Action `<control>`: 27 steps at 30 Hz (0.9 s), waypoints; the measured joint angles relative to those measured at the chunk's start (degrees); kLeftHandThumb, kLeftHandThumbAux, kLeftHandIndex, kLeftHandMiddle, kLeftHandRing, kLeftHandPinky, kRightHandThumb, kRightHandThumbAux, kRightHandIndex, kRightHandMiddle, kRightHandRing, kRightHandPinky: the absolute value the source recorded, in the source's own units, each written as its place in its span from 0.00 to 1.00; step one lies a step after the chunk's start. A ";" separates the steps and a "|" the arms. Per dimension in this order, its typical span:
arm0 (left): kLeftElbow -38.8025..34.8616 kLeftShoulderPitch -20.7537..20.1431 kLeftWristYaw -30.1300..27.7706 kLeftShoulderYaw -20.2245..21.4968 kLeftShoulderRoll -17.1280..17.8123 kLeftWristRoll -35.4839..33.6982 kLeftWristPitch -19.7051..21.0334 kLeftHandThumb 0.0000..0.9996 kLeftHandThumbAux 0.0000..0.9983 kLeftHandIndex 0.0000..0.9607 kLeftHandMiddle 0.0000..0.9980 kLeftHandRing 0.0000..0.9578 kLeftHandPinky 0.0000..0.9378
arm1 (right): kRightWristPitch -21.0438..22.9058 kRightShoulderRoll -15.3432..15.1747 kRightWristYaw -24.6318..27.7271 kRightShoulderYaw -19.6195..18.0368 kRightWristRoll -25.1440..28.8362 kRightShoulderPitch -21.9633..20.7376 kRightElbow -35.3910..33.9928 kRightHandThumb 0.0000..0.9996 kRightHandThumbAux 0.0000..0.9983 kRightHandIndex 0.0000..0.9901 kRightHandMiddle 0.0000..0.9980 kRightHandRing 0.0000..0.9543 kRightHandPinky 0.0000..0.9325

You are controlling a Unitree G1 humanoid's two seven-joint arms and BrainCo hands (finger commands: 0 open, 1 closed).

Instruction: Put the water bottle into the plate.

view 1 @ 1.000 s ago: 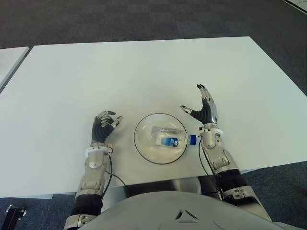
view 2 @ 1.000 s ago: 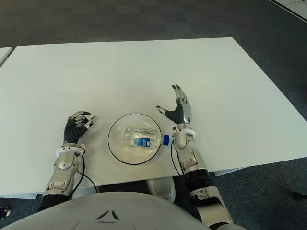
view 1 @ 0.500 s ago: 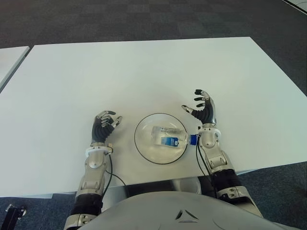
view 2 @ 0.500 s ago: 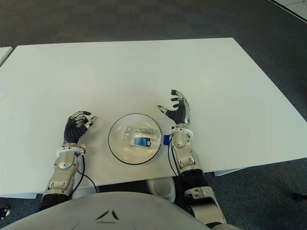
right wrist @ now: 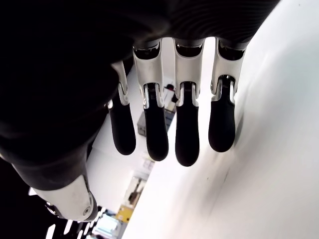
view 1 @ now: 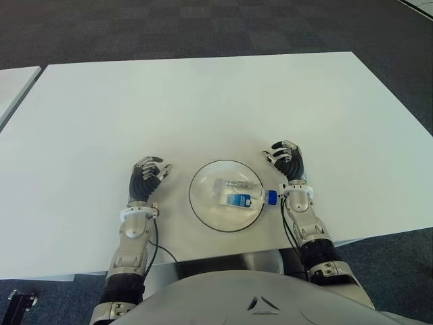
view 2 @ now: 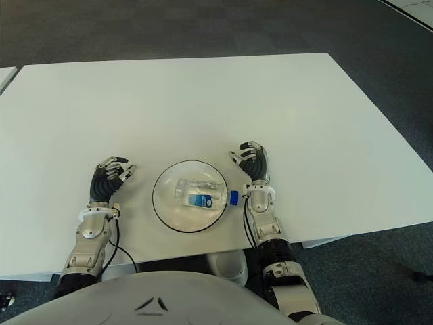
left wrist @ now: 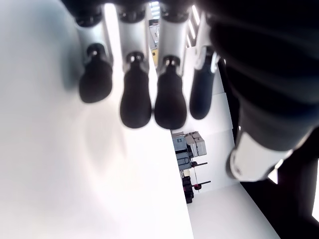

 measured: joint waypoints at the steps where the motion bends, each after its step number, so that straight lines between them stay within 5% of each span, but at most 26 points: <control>1: 0.02 -0.01 -0.01 0.01 0.00 -0.11 -0.01 0.71 0.72 0.46 0.73 0.74 0.73 | -0.42 0.00 0.45 -0.01 0.34 -0.10 0.36 0.69 0.74 0.42 0.45 0.54 0.60; 10: 0.51 -0.18 -0.10 0.10 0.03 -1.08 -0.52 0.71 0.72 0.45 0.73 0.74 0.75 | -7.41 -0.56 3.44 -0.56 2.55 -2.16 7.17 0.70 0.73 0.43 0.49 0.57 0.59; 27: 0.63 -0.34 -0.10 -0.05 0.33 -0.99 -0.38 0.71 0.72 0.45 0.74 0.74 0.74 | -5.11 -0.33 8.42 -1.37 5.01 -2.28 5.80 0.70 0.73 0.43 0.56 0.60 0.63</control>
